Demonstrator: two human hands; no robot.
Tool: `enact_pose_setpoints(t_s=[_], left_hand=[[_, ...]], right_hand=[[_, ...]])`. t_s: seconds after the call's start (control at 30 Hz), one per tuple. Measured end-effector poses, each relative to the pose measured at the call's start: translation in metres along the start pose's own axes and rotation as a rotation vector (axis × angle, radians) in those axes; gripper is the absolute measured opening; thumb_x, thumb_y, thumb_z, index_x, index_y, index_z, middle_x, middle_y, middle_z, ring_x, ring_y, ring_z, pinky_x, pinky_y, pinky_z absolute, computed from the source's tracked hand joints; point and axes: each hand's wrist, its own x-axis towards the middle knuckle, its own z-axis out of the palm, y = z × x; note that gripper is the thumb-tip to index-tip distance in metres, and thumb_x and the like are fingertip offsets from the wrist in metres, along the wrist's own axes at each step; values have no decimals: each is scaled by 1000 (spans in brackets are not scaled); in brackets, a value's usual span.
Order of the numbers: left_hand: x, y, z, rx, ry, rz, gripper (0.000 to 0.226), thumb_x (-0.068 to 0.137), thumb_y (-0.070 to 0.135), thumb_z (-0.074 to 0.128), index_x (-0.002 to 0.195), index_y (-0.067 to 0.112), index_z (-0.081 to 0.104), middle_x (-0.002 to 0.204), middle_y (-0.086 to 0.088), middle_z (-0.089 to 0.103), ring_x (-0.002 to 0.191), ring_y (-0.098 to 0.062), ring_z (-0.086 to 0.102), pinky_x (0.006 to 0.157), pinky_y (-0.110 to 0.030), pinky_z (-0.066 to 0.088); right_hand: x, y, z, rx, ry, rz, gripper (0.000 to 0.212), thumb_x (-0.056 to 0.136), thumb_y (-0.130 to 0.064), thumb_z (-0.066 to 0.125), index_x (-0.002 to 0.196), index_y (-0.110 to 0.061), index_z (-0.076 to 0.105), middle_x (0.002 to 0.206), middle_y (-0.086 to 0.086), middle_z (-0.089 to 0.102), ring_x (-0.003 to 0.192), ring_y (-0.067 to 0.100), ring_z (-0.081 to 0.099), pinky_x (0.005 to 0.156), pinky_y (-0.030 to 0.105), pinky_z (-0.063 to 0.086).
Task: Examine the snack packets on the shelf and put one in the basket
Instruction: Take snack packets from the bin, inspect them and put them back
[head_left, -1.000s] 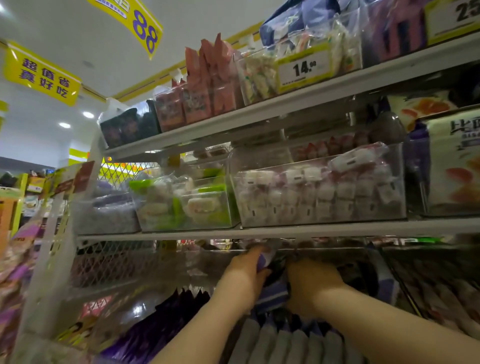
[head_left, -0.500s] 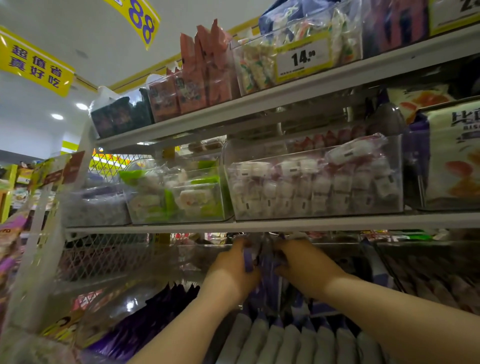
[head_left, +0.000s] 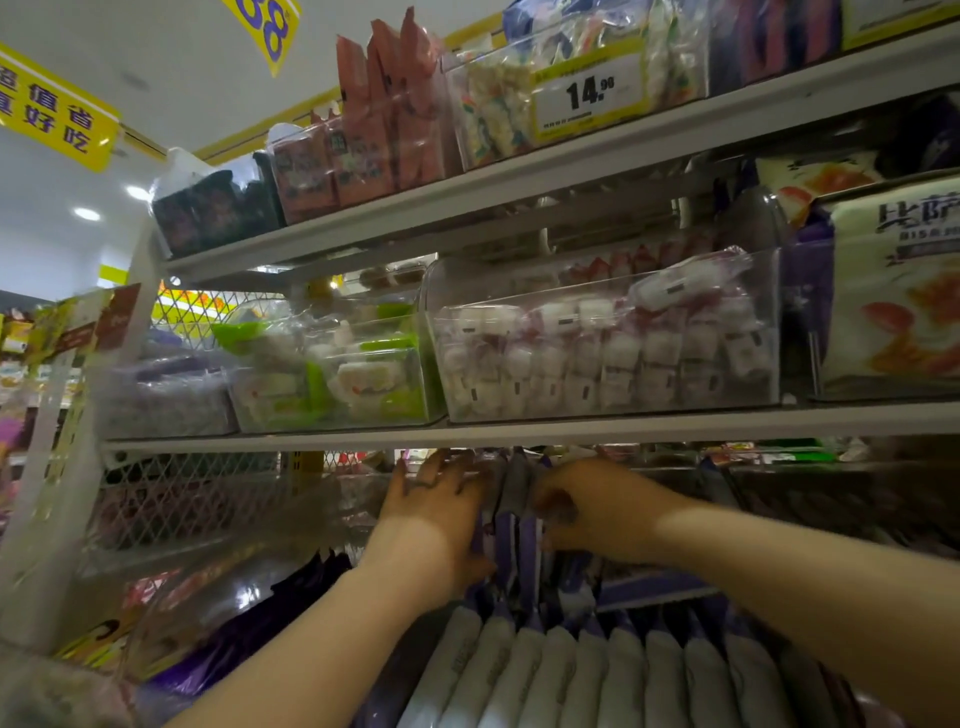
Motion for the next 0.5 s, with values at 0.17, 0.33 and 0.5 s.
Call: enact_pose_setpoints(t_s=[0.17, 0.33, 0.5], left_hand=[[-13, 20, -4, -91, 186, 277, 81, 76, 71, 48, 147, 38, 29, 154, 10, 31, 144, -15, 23, 118, -44, 0], [-7, 25, 2, -51, 54, 245, 73, 84, 72, 43, 147, 43, 21, 155, 12, 27, 142, -13, 20, 118, -42, 6], [-2, 14, 1, -71, -16, 160, 51, 92, 53, 50, 138, 37, 34, 146, 11, 35, 132, -17, 35, 101, -33, 36]], right_hand=[[-11, 8, -25, -169, -227, -35, 44, 85, -32, 68, 127, -24, 57, 126, -3, 59, 110, 17, 56, 94, 30, 48], [-29, 20, -31, -550, -503, 133, 64, 76, -39, 75, 133, -20, 52, 130, 2, 56, 114, 23, 54, 95, 35, 49], [-33, 19, -24, -620, -485, 57, 59, 80, -24, 71, 135, -16, 50, 129, 7, 58, 112, 28, 57, 93, 39, 52]])
